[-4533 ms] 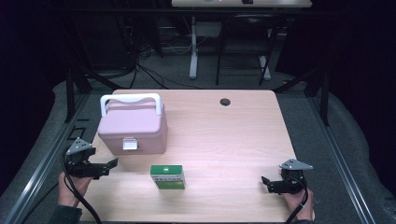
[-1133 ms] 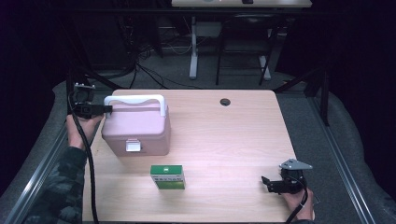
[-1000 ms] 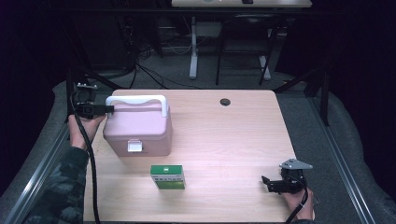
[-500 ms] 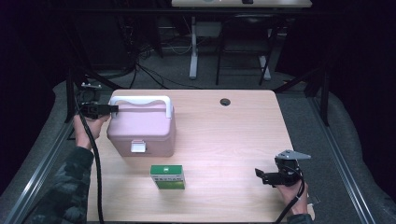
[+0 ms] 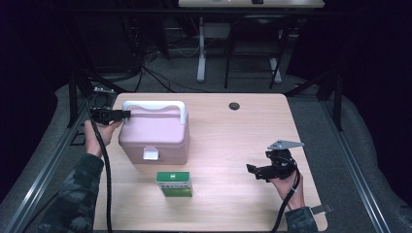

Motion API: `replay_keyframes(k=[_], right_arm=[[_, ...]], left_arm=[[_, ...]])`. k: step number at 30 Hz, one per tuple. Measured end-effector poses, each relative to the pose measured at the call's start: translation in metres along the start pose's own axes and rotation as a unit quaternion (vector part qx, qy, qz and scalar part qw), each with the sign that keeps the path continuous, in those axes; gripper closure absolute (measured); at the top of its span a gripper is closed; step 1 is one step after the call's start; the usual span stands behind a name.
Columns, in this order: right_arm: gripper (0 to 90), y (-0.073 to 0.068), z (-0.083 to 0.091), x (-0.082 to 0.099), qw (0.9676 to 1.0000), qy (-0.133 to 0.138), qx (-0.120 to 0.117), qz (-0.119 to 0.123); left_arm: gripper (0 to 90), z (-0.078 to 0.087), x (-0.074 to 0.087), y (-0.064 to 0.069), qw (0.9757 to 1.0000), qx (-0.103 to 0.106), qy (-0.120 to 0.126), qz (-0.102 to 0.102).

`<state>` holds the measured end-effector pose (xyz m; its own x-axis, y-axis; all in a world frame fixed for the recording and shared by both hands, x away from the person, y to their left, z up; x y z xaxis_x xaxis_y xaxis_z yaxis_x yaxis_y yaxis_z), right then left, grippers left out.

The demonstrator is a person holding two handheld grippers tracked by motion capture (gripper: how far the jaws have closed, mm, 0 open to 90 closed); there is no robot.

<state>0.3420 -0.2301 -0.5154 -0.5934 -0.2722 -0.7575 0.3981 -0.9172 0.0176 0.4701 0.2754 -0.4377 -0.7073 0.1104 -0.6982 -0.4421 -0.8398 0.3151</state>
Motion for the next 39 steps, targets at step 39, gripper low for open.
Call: replay_keyframes(k=[39], right_arm=[[25.7,-0.091,-0.063,-0.143,0.9939,-0.004,-0.079,0.077]], left_arm=[[70.1,-0.004,0.011,0.024,0.9981,0.045,-0.012,-0.04]])
Point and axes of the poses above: each handheld gripper's, and its own axes: z roughly backward along the jaws, x roughly out of its underside, y roughly to its right, the point moved 2 cm from there along -z, roughly forward along the jaws, and after that the axes turned 15 degrees about x, right-handed, at the moved point
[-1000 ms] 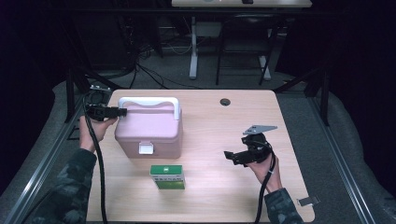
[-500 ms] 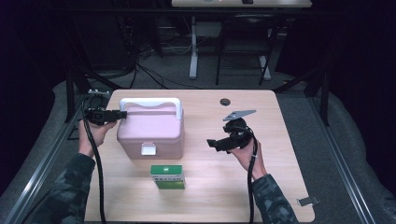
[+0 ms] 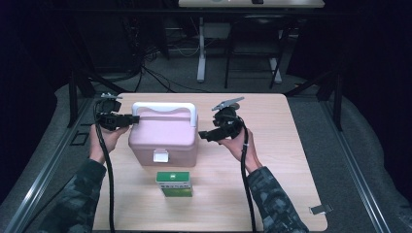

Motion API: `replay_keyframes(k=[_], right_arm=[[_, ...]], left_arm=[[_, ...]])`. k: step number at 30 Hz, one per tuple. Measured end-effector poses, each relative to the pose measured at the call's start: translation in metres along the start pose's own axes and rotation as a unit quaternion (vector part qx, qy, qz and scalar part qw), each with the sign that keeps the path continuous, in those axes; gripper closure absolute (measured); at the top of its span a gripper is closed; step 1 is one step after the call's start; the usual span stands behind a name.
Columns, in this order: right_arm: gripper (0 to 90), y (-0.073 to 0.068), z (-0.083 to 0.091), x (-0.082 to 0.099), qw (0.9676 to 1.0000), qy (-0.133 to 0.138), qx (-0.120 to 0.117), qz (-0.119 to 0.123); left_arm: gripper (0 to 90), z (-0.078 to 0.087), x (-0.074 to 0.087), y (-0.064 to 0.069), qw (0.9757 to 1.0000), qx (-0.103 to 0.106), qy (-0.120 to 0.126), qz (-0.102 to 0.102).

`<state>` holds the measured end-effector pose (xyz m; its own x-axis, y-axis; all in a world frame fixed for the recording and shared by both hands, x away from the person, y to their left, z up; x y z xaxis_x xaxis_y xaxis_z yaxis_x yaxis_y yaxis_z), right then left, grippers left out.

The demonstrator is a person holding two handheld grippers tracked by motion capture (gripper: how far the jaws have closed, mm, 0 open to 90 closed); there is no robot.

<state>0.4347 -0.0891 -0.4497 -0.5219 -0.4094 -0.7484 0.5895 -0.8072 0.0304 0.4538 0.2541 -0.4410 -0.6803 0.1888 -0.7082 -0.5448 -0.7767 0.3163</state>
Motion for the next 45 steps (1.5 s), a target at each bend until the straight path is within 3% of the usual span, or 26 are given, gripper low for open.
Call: replay_keyframes(k=[4,8,18,21,27,35,45], right_arm=[[35.2,-0.005,-0.009,-0.016,0.9999,-0.006,-0.008,0.002],[42.6,-0.007,-0.018,-0.028,0.9999,-0.014,-0.002,-0.001],[55.2,-0.01,-0.035,-0.041,0.9994,-0.034,0.004,-0.008],[63.5,-0.011,-0.037,-0.044,0.9995,-0.028,0.01,-0.013],[67.4,-0.01,-0.034,-0.045,0.9996,-0.019,0.011,-0.019],[70.4,-0.004,-0.027,-0.041,0.9997,-0.011,0.018,-0.009],[72.7,0.008,-0.019,-0.035,0.9997,-0.008,0.024,0.003]], left_arm=[[70.0,-0.002,-0.001,0.002,1.0,0.0,-0.005,-0.004],[69.9,-0.002,-0.002,0.003,0.9999,0.0,-0.009,-0.008],[69.5,-0.002,-0.008,0.002,0.9992,0.008,-0.036,-0.014],[69.6,-0.003,-0.009,0.003,0.999,0.011,-0.041,-0.015],[69.8,-0.003,-0.01,0.005,0.9988,0.014,-0.044,-0.018],[70.0,-0.008,-0.011,0.013,0.9984,0.021,-0.044,-0.03],[71.3,-0.013,-0.013,0.025,0.9969,0.028,-0.049,-0.055]])
Point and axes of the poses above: each handheld gripper's, and its own axes: z roughly backward along the jaws, x roughly out of its underside, y roughly to its right, the point moved 2 cm from there along -z, roughly forward along the jaws, and after that the axes turned 15 degrees about x, right-handed, at the moved point
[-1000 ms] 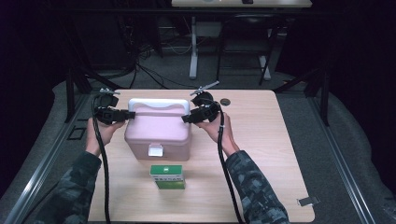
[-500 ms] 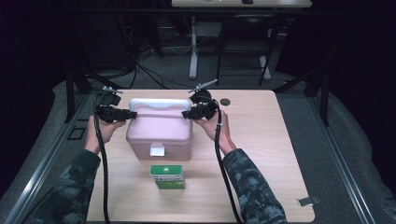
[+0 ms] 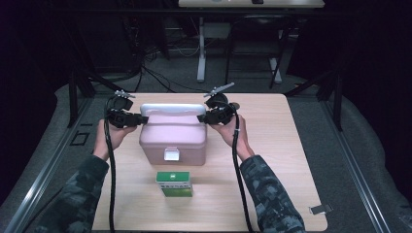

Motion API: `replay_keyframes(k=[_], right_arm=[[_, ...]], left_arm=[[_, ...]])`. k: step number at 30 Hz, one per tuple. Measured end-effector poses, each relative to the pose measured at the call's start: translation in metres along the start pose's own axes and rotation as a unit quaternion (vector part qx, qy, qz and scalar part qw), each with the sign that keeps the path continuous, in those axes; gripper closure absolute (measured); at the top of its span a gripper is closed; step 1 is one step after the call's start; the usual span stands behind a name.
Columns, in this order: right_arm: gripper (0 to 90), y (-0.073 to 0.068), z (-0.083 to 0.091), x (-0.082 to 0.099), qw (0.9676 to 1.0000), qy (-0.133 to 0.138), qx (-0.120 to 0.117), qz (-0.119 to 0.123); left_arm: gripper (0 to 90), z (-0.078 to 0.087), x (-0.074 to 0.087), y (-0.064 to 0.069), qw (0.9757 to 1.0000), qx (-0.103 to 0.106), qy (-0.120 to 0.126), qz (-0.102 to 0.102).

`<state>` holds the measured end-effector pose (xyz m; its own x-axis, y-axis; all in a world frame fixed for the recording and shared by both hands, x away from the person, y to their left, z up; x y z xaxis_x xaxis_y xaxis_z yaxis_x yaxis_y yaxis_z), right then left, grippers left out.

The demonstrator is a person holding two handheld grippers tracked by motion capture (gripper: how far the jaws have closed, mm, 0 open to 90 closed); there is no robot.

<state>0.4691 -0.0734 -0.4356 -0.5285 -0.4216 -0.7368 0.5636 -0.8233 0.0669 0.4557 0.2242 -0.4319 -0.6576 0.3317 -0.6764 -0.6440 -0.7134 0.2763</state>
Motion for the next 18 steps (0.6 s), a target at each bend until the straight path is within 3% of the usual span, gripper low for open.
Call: replay_keyframes(k=[6,18], right_arm=[[73.2,0.005,0.005,0.005,1.0,0.003,-0.001,0.0],[73.4,0.027,0.021,0.019,0.9999,-0.004,0.007,0.014]], left_arm=[[71.5,-0.005,-0.001,0.005,0.9999,0.007,0.003,-0.009],[71.2,-0.023,-0.013,0.025,0.9983,0.025,-0.021,-0.049]])
Point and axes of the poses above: each handheld gripper's, and its own axes: z roughly backward along the jaws, x roughly out of its underside, y roughly to its right, the point moved 2 cm from there along -z, roughly forward along the jaws, and after that the axes turned 15 degrees about x, right-handed, at the moved point
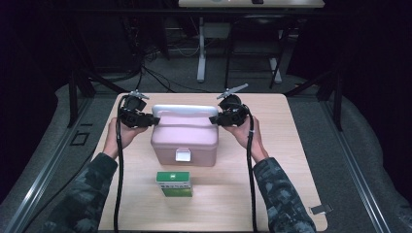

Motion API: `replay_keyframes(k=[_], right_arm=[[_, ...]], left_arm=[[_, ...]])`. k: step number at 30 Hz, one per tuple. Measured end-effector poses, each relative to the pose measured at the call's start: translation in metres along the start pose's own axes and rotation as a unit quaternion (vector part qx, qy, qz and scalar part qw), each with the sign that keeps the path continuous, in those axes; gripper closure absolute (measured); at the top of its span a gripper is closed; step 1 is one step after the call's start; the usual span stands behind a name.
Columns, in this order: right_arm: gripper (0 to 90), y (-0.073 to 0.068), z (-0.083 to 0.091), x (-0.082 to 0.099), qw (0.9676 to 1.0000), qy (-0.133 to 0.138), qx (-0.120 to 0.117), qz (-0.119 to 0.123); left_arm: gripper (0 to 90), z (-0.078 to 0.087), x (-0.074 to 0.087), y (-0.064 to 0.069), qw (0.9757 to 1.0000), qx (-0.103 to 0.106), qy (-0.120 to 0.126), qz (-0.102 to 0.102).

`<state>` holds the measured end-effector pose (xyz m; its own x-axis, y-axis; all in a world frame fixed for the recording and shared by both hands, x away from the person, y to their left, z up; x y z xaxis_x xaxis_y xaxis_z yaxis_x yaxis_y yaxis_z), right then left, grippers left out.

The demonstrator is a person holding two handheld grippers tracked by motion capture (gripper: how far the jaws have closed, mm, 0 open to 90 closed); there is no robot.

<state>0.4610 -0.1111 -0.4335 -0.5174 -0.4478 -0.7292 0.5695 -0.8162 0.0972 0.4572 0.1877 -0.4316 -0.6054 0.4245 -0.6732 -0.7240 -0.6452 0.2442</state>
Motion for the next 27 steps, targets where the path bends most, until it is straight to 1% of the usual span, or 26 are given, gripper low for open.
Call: replay_keyframes(k=[2,3,5,9,13,16,17,19,26,27], right_arm=[[73.3,0.002,0.001,0.001,1.0,-0.001,0.0,0.003],[73.3,0.006,0.003,0.003,1.0,-0.002,0.001,0.002],[73.3,0.009,0.005,0.005,1.0,-0.002,0.001,0.005],[73.3,0.014,0.008,0.009,1.0,-0.002,0.002,0.008],[73.3,0.018,0.011,0.011,1.0,-0.004,0.004,0.008],[73.2,0.021,0.013,0.013,1.0,-0.004,0.005,0.005],[73.2,0.022,0.013,0.014,1.0,-0.005,0.005,0.003],[73.1,0.024,0.014,0.015,1.0,-0.004,0.008,0.004],[72.9,0.03,0.016,0.017,0.9999,-0.004,0.013,0.002],[72.7,0.032,0.016,0.018,0.9999,-0.005,0.014,-0.002]], left_arm=[[71.2,-0.001,-0.001,0.001,1.0,0.001,-0.001,-0.002],[71.2,-0.004,-0.002,0.004,1.0,0.006,-0.001,-0.005],[71.2,-0.006,-0.004,0.006,0.9999,0.008,-0.004,-0.01],[71.2,-0.01,-0.006,0.01,0.9998,0.015,-0.006,-0.014],[71.1,-0.014,-0.007,0.014,0.9997,0.016,-0.008,-0.018],[71.1,-0.016,-0.008,0.017,0.9995,0.021,-0.009,-0.02],[71.1,-0.017,-0.008,0.017,0.9996,0.018,-0.007,-0.021],[71.1,-0.018,-0.009,0.019,0.9995,0.023,-0.011,-0.021],[71.1,-0.023,-0.011,0.025,0.9993,0.026,-0.01,-0.023],[71.1,-0.024,-0.011,0.027,0.9994,0.025,-0.009,-0.025]])
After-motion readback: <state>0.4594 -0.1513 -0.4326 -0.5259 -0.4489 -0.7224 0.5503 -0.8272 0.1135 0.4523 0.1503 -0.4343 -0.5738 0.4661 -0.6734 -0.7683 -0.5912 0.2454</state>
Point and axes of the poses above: each handheld gripper's, and its own axes: z roughly backward along the jaws, x roughly out of its underside, y roughly to its right, the point moved 2 cm from there along -z, roughly forward along the jaws, and after that the axes turned 15 degrees about x, right-handed, at the moved point
